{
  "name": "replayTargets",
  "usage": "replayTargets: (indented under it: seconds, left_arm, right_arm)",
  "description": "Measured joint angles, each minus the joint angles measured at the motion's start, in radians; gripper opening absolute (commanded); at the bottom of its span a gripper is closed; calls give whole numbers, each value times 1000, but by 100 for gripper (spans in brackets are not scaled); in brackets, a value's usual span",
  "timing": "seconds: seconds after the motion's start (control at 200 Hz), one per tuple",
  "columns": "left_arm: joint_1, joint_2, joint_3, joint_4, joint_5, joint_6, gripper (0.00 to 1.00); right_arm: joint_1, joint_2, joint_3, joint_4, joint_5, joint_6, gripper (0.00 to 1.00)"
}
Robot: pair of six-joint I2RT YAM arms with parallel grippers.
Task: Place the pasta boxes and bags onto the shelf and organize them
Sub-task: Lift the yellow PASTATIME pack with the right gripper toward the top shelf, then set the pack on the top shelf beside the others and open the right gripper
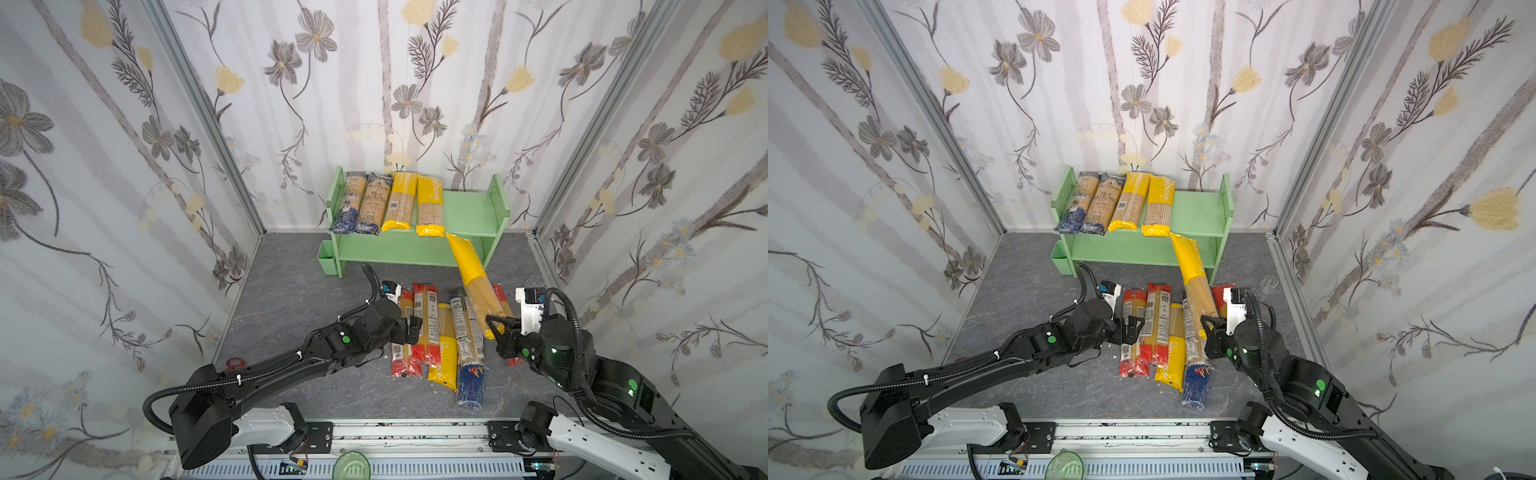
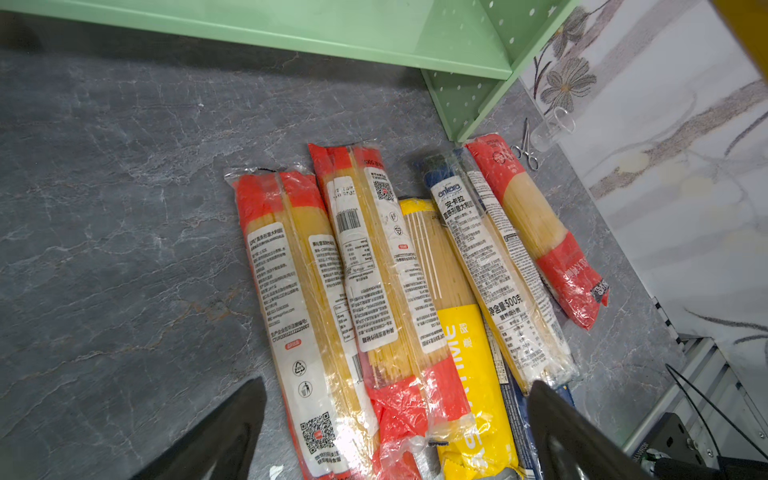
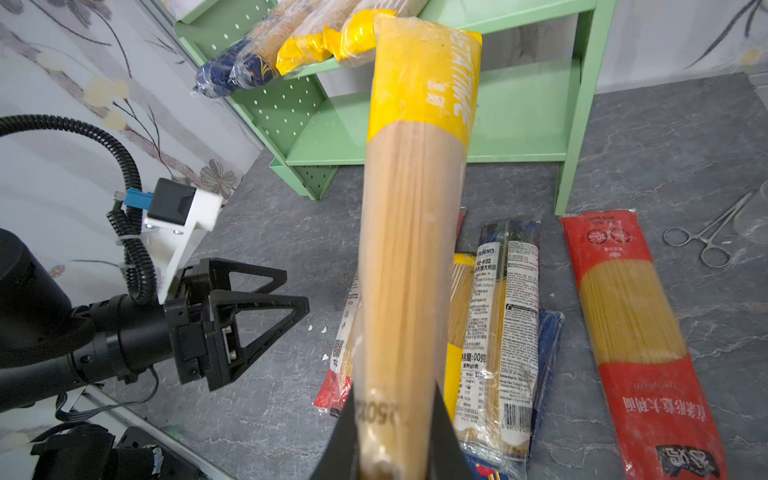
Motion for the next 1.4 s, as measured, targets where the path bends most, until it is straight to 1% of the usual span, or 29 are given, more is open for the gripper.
replayTargets:
  seconds: [0.17,0.31,0.485,0.605,0.734,0.984,1.209,1.284,1.399]
  left_arm:
    - [10,24,18,-2,14,43,100]
    - [24,21,41,0,27,74,100]
    - [53,-8,71,-2,53,124,100]
    - [74,-36,97,0,70,146,100]
    - [88,-56,121,-2,77,160,100]
    - [101,-87,160,-2,77,183,100]
    - [119,-98,156,-11,74,183,100]
    - [126,-104,151,-15,73,183,100]
    - [135,-112,147,-23,74,183,100]
  right_arm:
    - [-16,89,123,-11,62,-38,1]
    - [-72,203,224,-3,79,-88,2]
    - [-217,344,354,21,30,-167,3]
    - [-330,445,423,69,-33,-214,3]
    - [-411,566,492,102,-93,-240,2]
    - [-481,789,602,175,-223,-272,2]
    - [-522,968,663,227,-240,-280,3]
    - [-525,1000,688,251,-237,-280,6]
    - [-525,1036,714,264,-236,-279,18]
